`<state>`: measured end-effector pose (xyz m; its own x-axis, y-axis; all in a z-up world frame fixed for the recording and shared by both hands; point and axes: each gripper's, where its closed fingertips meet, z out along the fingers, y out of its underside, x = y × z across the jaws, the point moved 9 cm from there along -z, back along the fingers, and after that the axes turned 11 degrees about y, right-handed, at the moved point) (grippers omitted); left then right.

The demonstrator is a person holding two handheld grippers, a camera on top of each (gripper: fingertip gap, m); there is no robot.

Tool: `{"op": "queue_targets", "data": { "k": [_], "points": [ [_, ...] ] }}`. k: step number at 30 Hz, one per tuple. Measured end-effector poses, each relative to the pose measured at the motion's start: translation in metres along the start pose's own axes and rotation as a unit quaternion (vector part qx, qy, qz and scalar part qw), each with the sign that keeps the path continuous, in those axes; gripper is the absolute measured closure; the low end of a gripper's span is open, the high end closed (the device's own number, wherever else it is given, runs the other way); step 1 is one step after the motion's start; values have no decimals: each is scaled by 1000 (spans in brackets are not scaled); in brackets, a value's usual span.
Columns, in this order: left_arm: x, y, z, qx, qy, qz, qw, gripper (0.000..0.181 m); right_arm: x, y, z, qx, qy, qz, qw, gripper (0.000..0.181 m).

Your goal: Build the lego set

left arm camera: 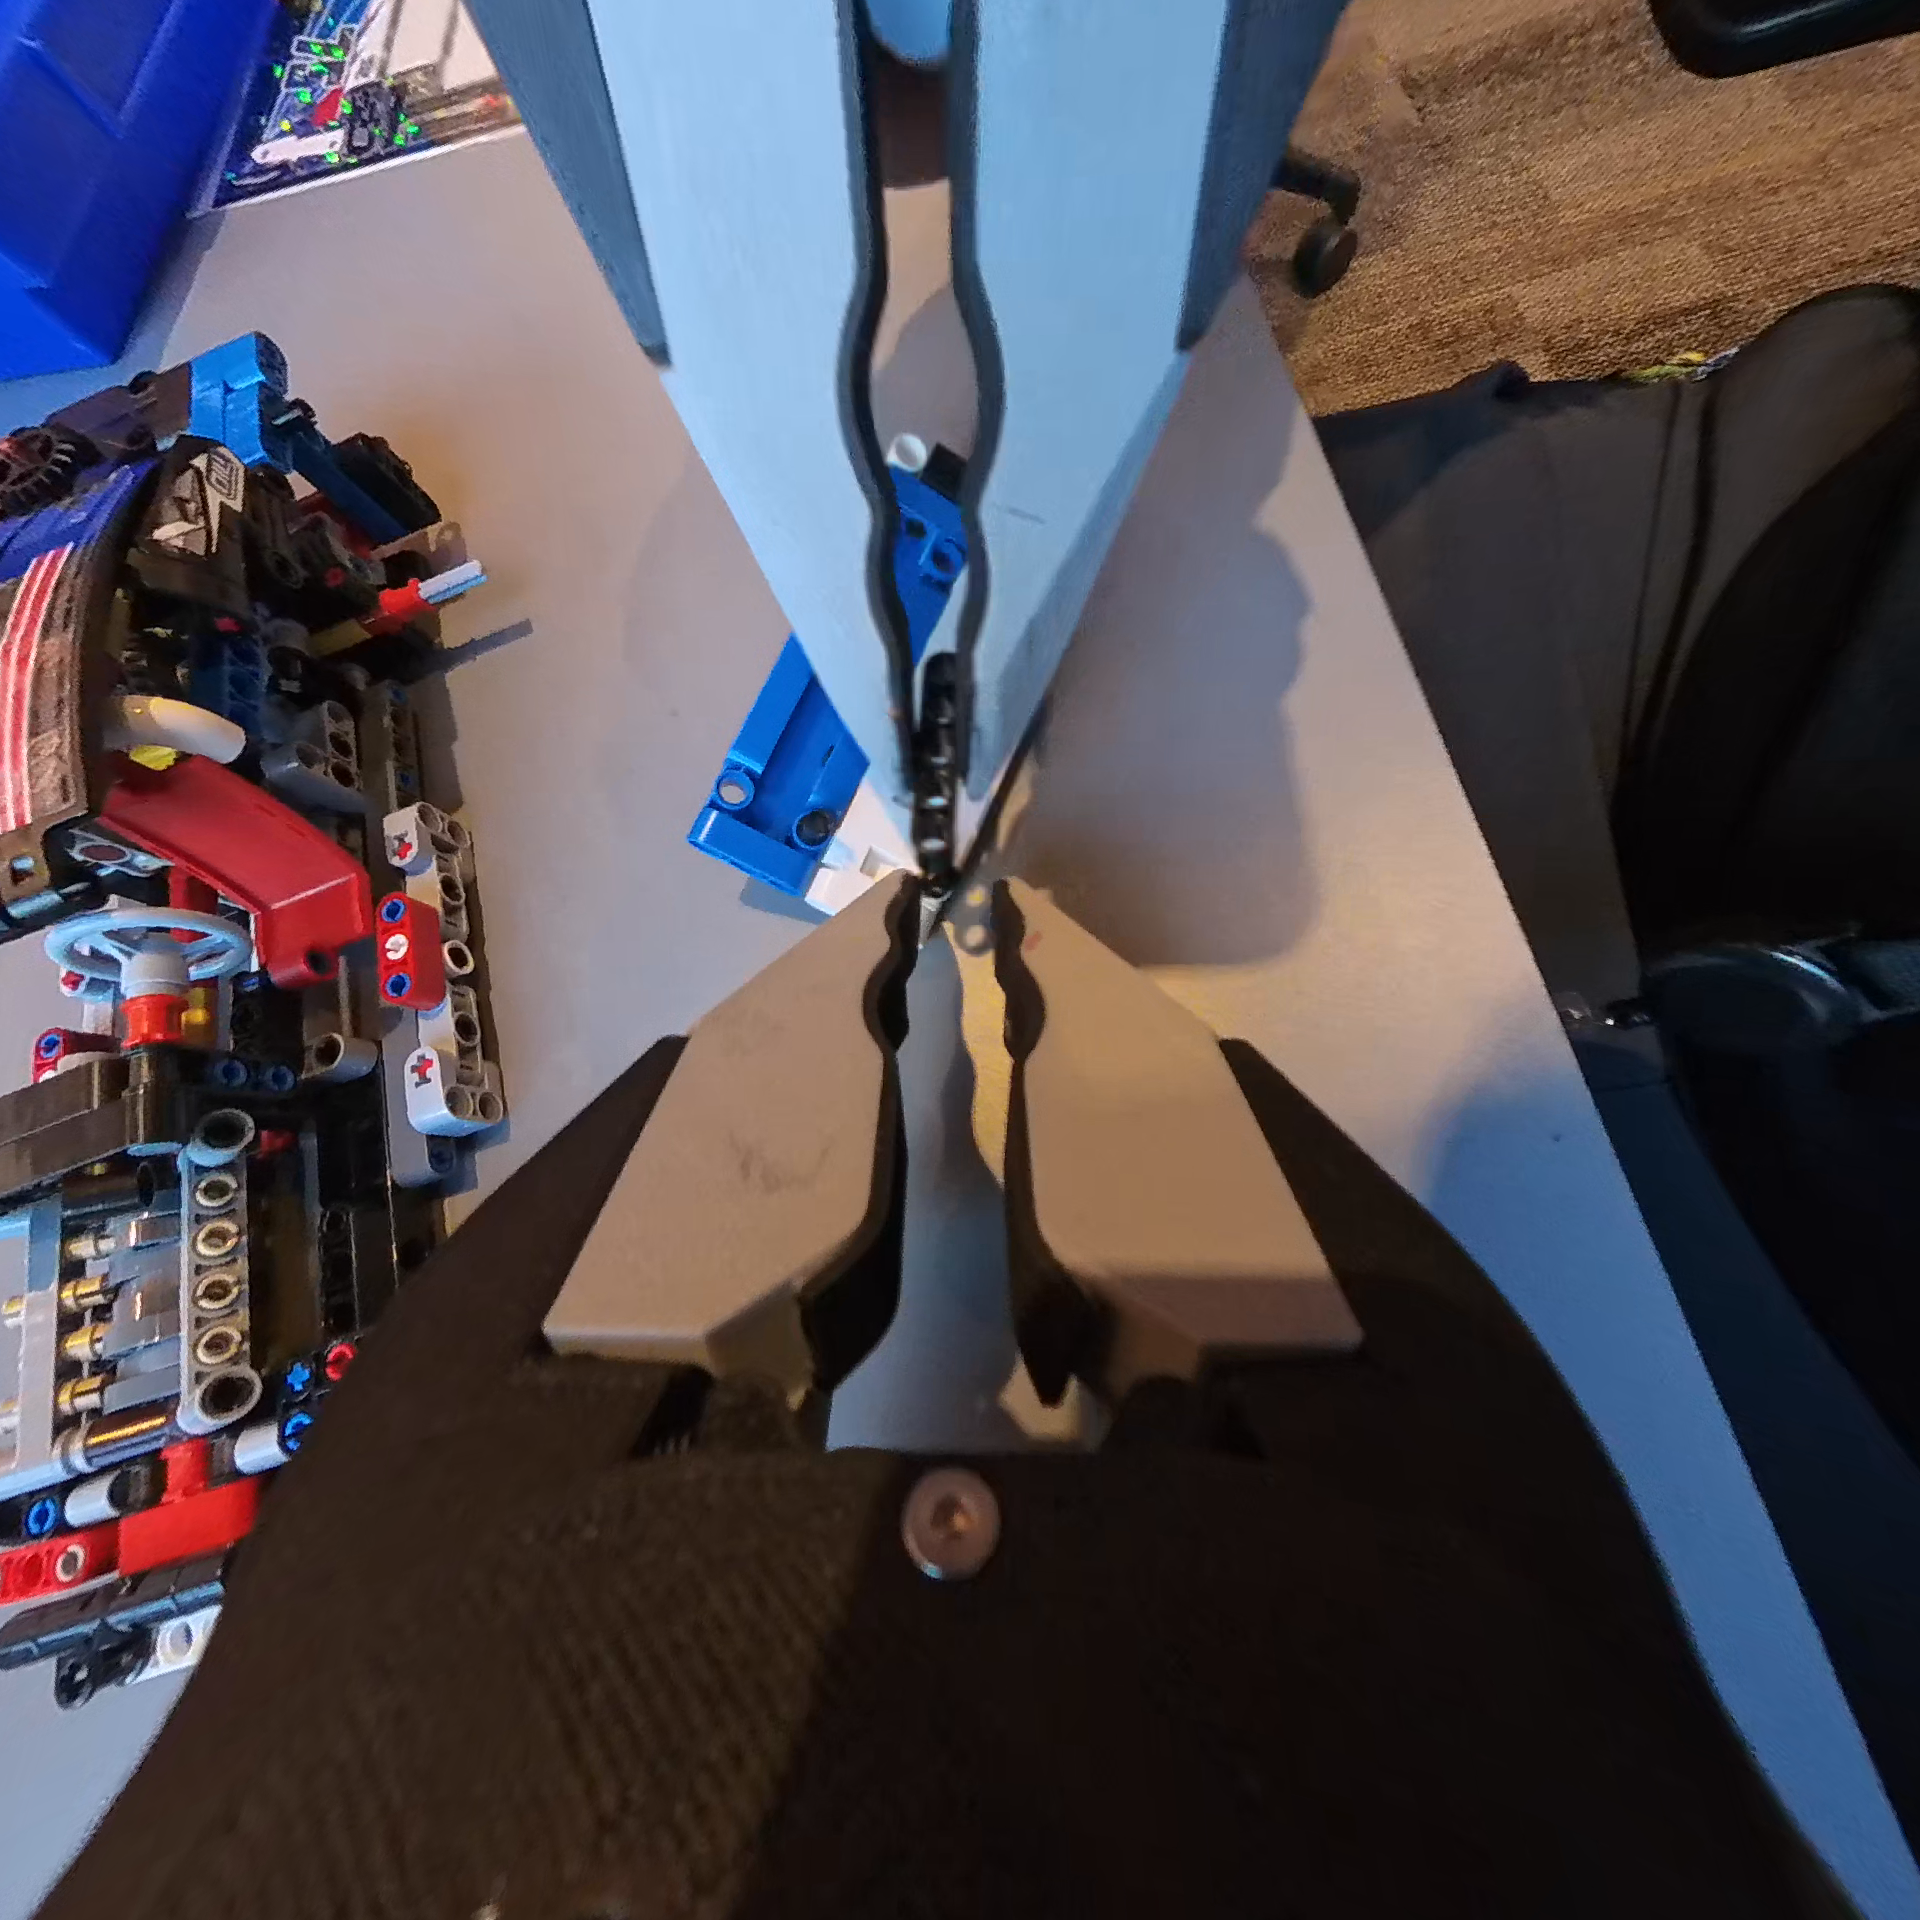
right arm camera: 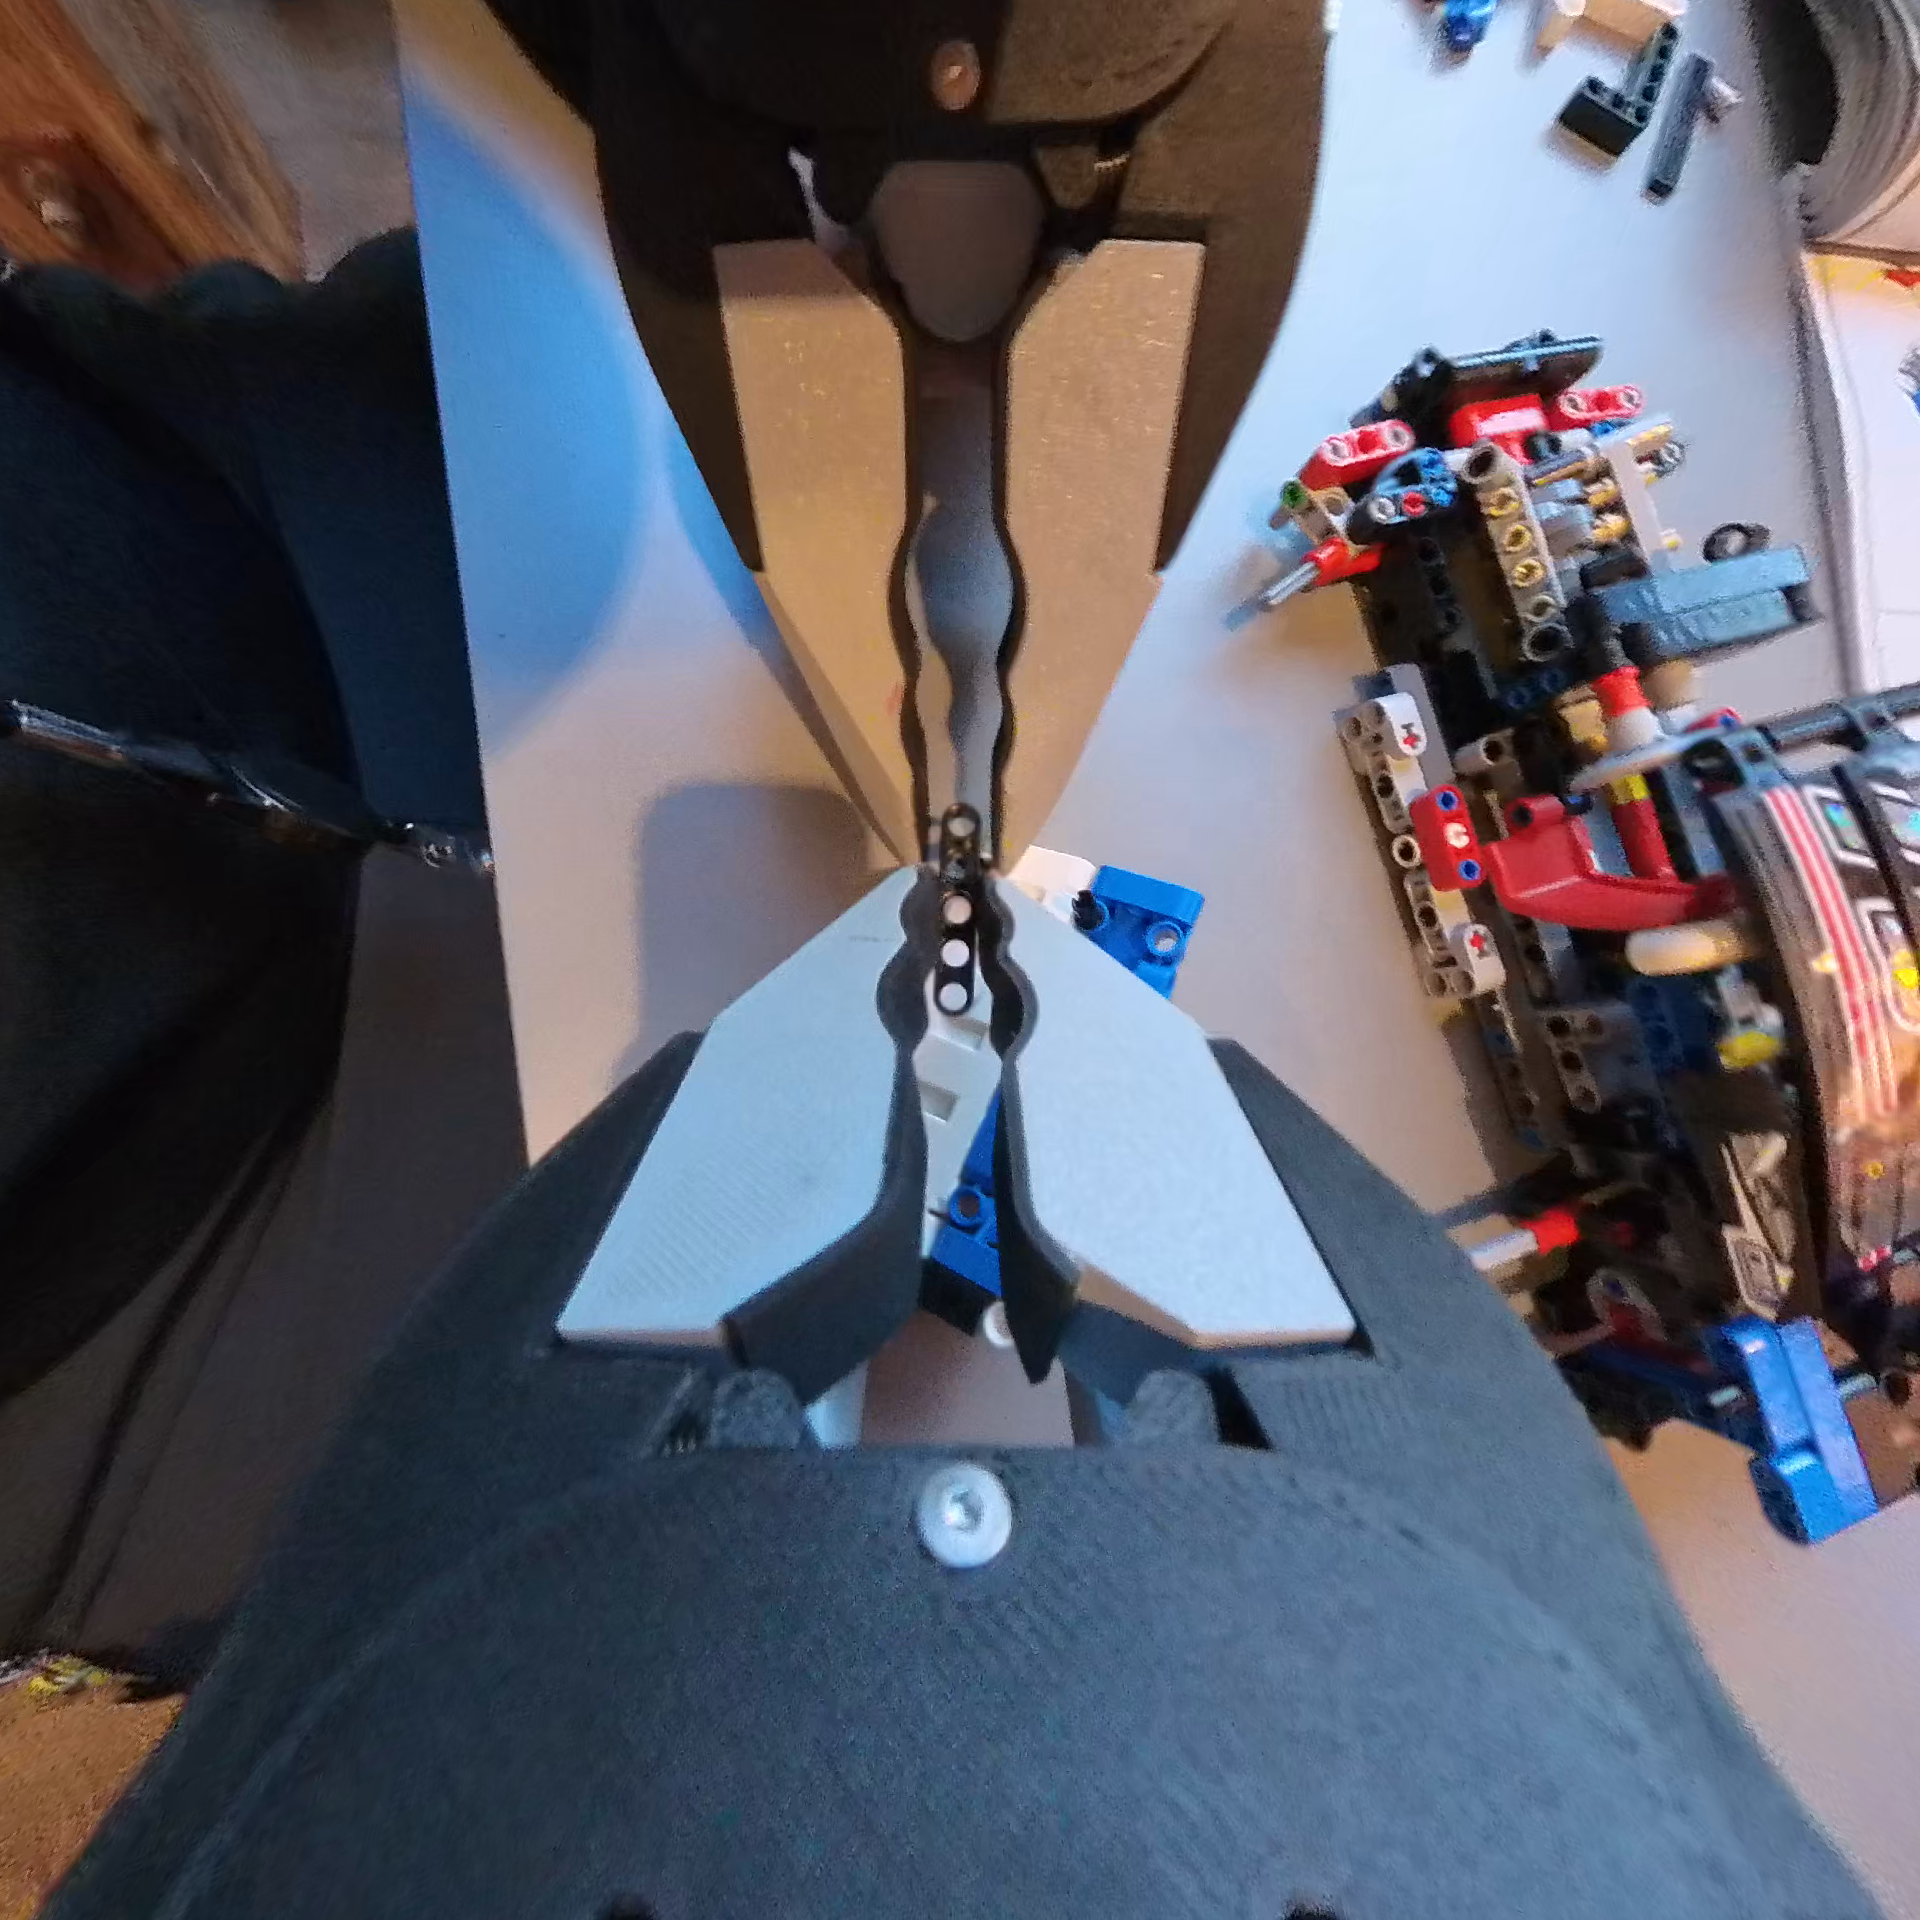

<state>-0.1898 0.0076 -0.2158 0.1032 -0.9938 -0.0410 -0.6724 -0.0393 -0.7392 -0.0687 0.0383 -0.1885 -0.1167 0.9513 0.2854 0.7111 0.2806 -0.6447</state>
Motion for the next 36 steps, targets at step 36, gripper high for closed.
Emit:
{"op": "queue_targets", "data": {
  "k": [36],
  "points": [
    [0,-3,-7,38,-21,-8,999,144,17,24,2,9,38,88,995,154]
  ]
}}
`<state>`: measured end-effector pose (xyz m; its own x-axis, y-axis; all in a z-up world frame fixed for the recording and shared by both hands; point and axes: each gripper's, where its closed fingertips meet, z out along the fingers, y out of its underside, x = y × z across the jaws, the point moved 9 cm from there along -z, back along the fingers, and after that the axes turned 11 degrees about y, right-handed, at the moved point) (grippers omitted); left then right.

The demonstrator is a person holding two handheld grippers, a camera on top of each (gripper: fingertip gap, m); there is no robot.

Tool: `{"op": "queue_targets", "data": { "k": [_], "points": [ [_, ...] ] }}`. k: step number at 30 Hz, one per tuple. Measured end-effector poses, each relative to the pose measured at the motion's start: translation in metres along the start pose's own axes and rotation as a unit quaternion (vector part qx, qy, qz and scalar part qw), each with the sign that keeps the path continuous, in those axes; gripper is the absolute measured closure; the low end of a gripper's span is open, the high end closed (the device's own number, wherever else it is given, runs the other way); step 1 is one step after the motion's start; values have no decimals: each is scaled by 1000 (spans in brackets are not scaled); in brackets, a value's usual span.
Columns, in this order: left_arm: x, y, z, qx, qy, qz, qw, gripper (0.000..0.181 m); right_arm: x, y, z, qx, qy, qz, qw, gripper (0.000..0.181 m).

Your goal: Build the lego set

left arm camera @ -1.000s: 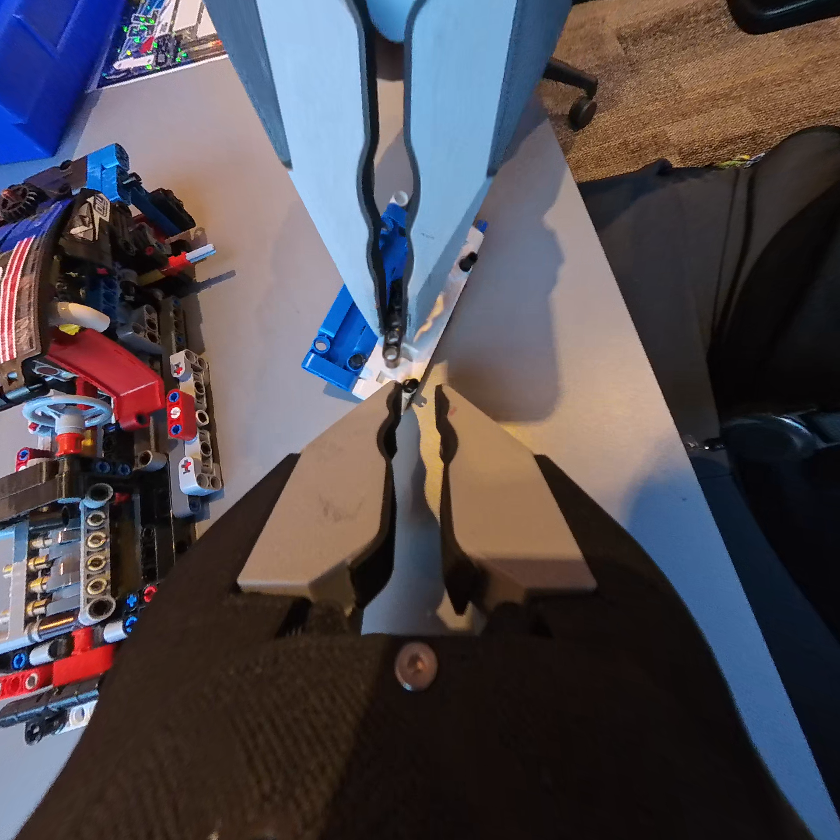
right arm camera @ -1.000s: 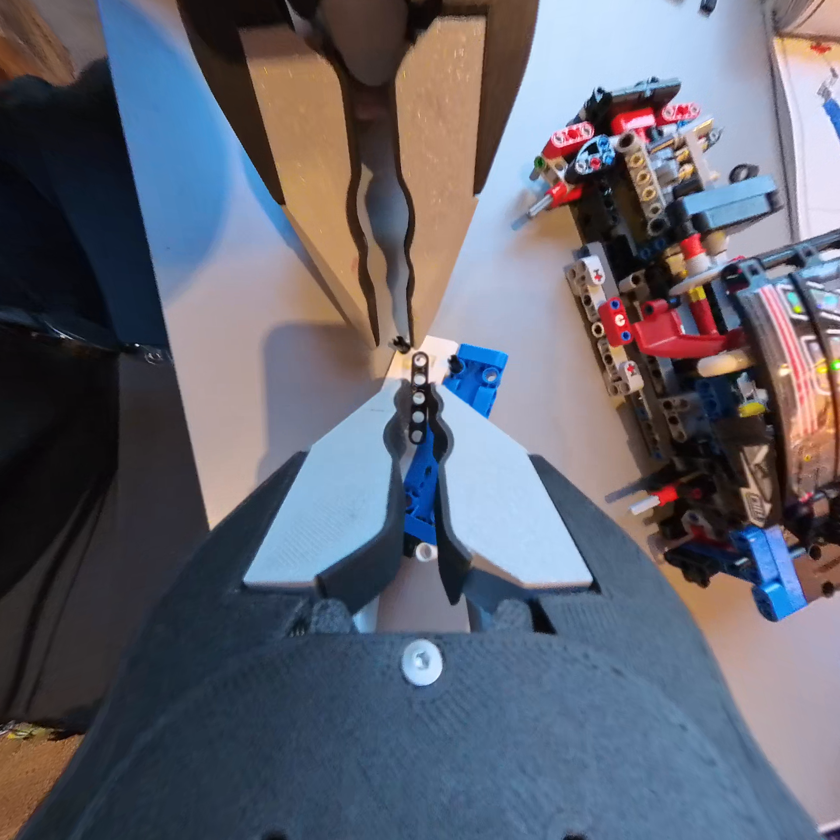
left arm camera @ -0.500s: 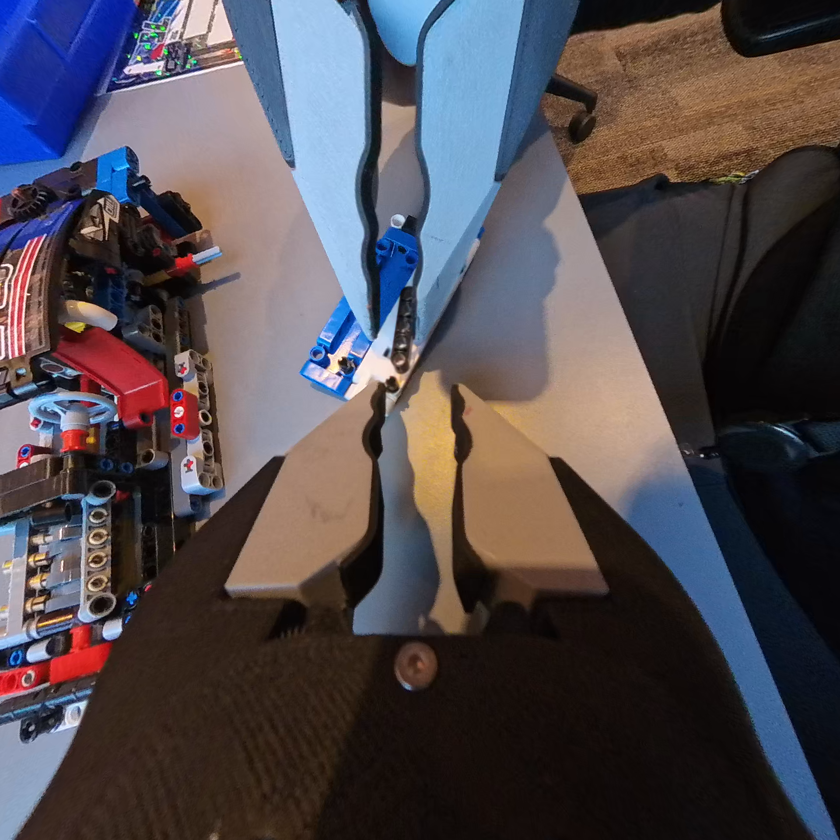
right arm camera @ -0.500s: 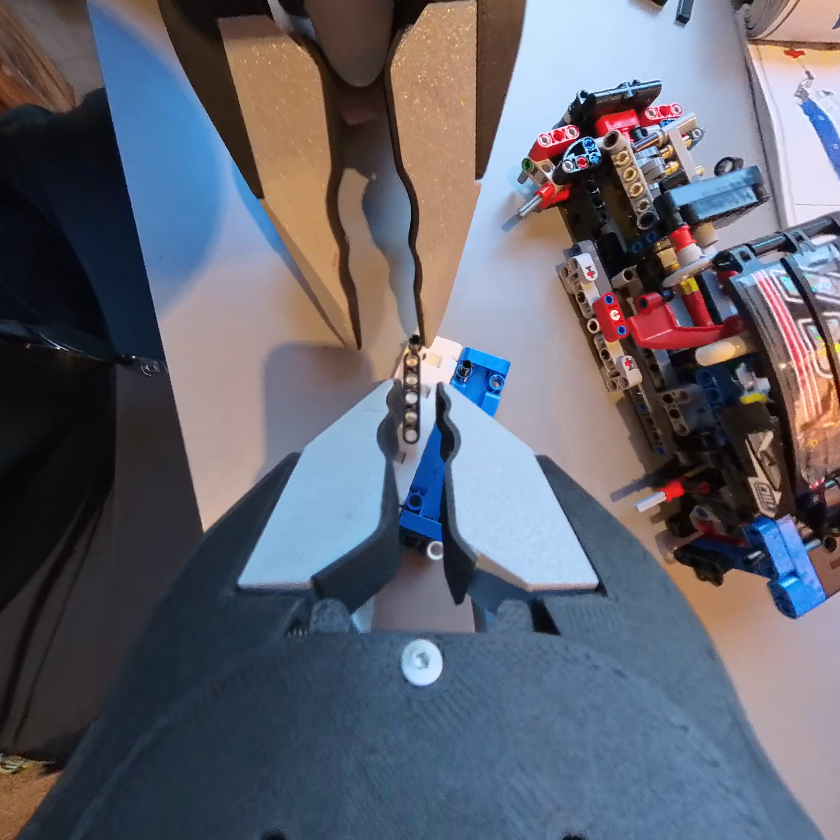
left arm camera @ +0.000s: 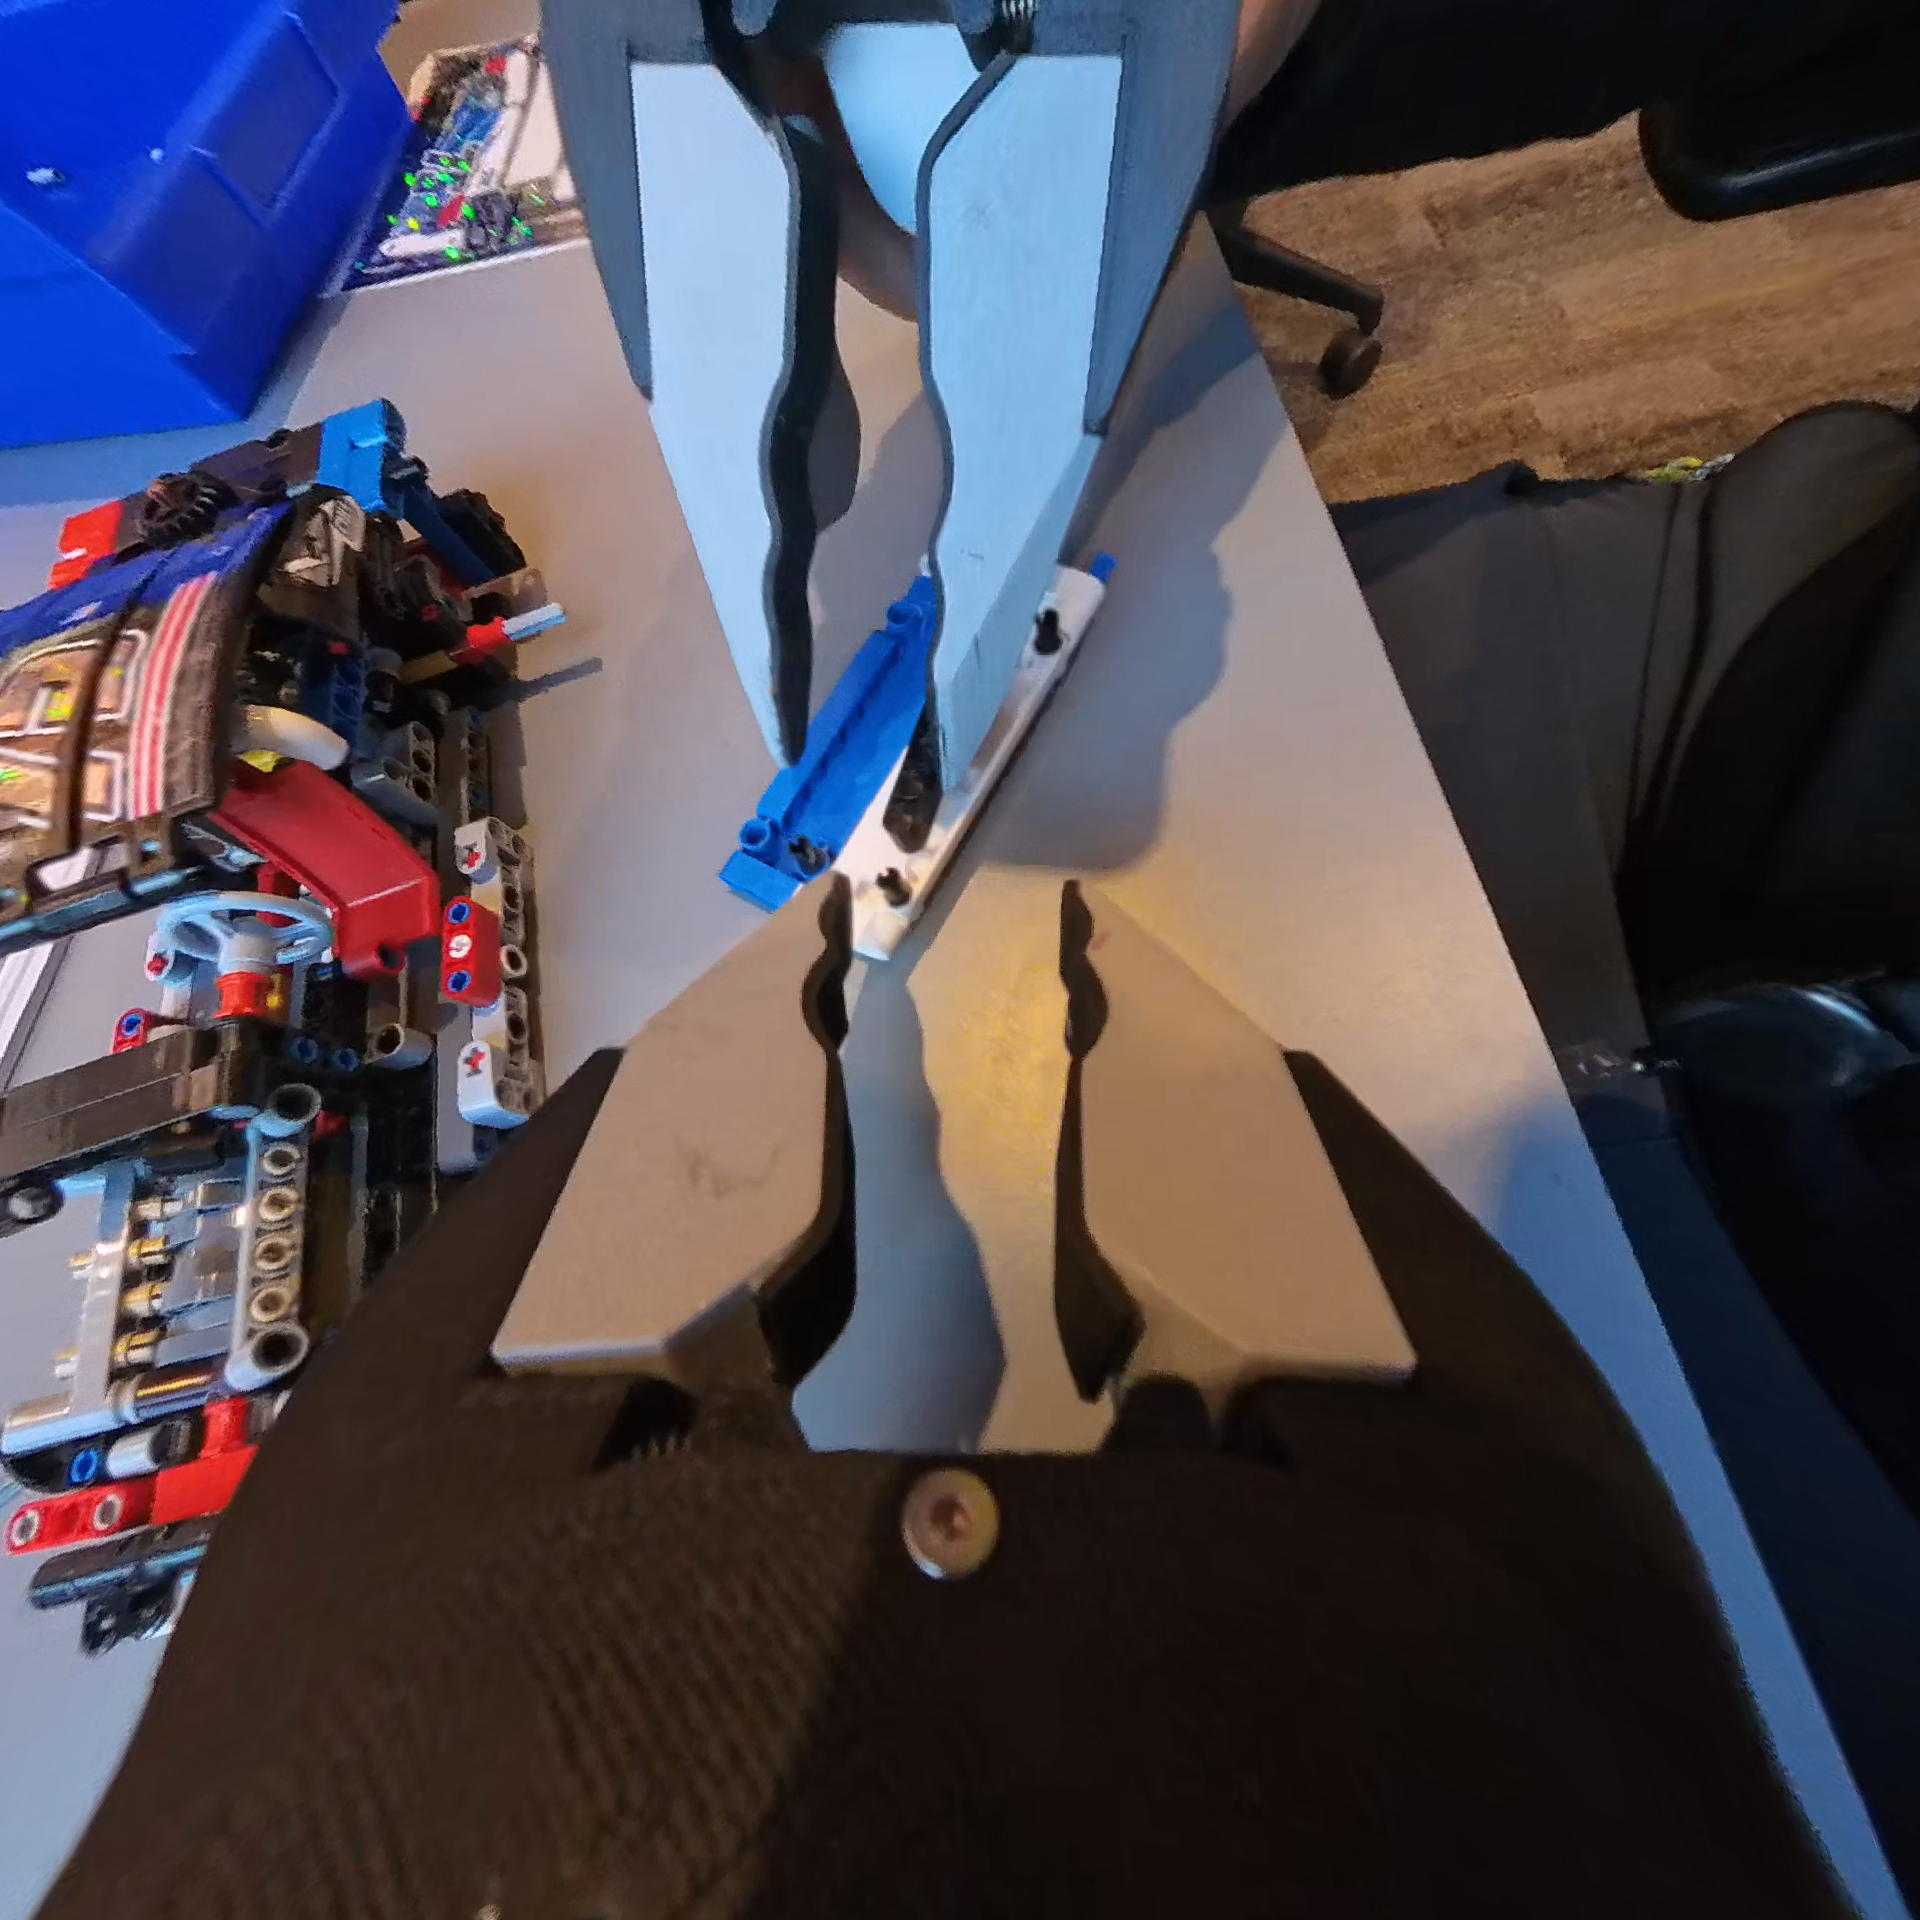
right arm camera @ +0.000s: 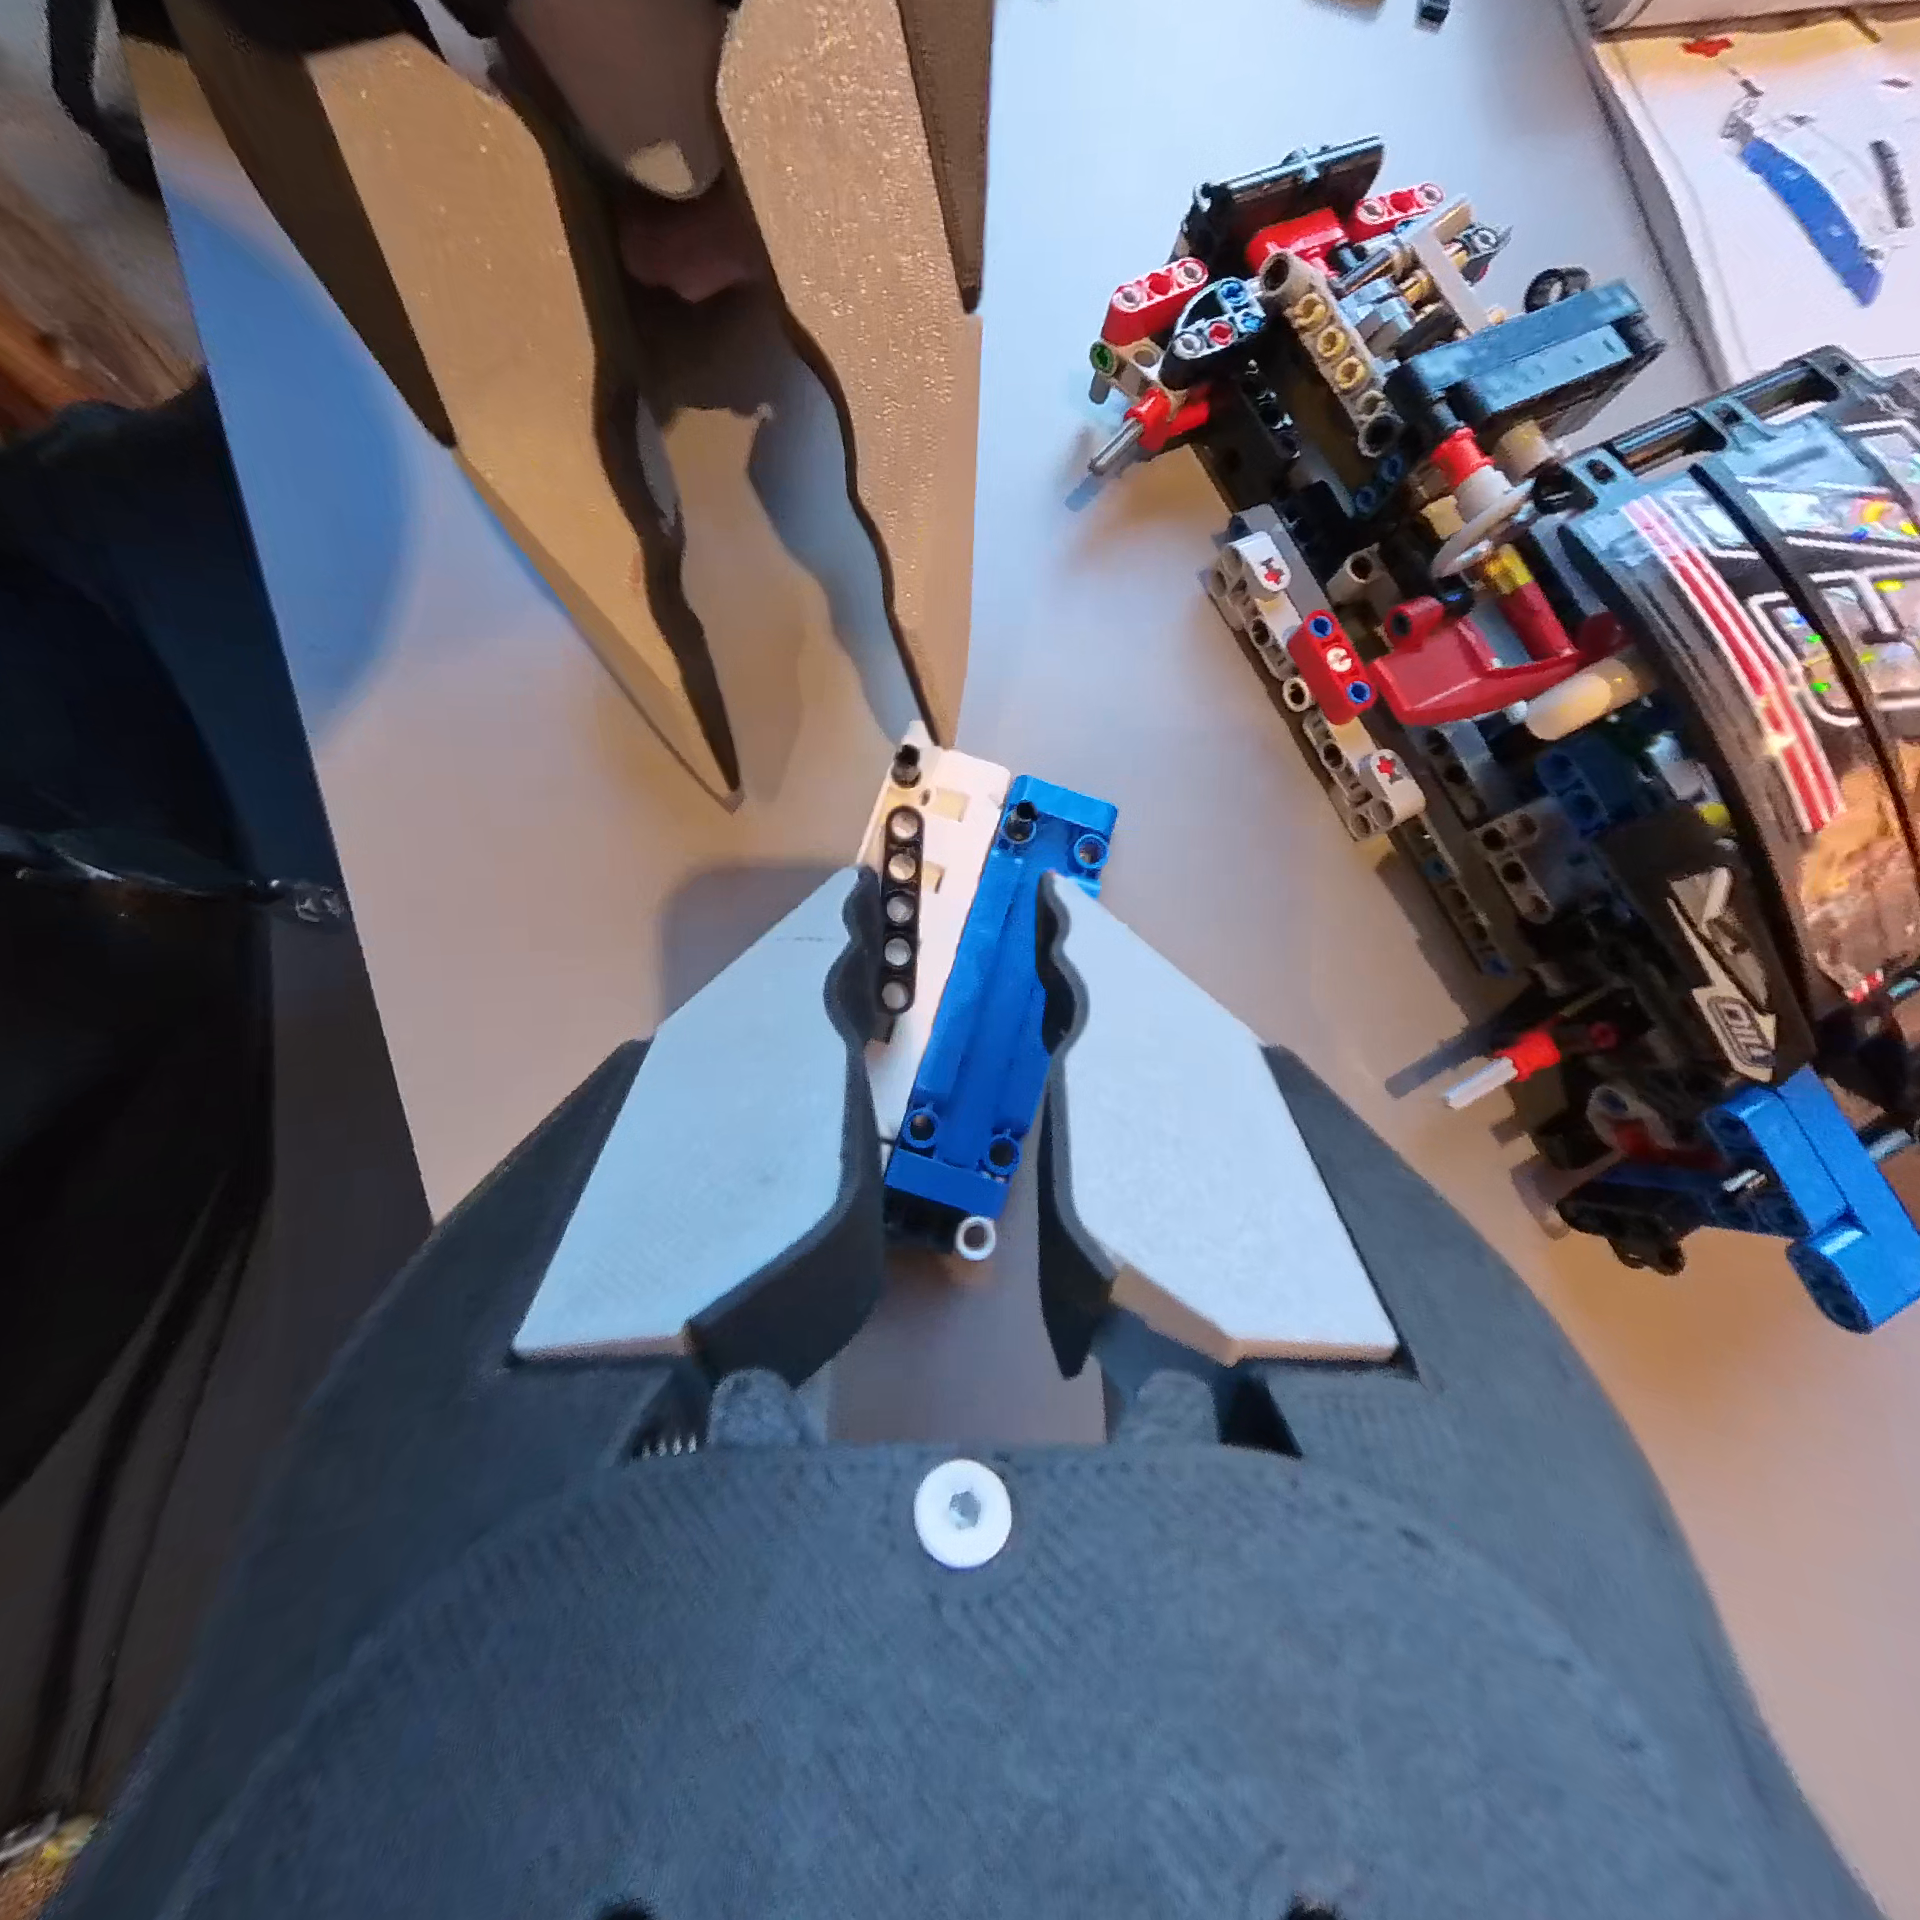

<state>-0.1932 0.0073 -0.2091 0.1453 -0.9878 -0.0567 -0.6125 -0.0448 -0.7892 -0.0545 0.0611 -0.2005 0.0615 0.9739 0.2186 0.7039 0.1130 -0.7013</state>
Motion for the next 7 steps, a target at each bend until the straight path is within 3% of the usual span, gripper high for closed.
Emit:
{"op": "queue_targets", "data": {
  "k": [7],
  "points": [
    [-1,-14,-12,77,-79,-3,994,121,10,-3,-12,38,32,26,998,146]
  ]
}}
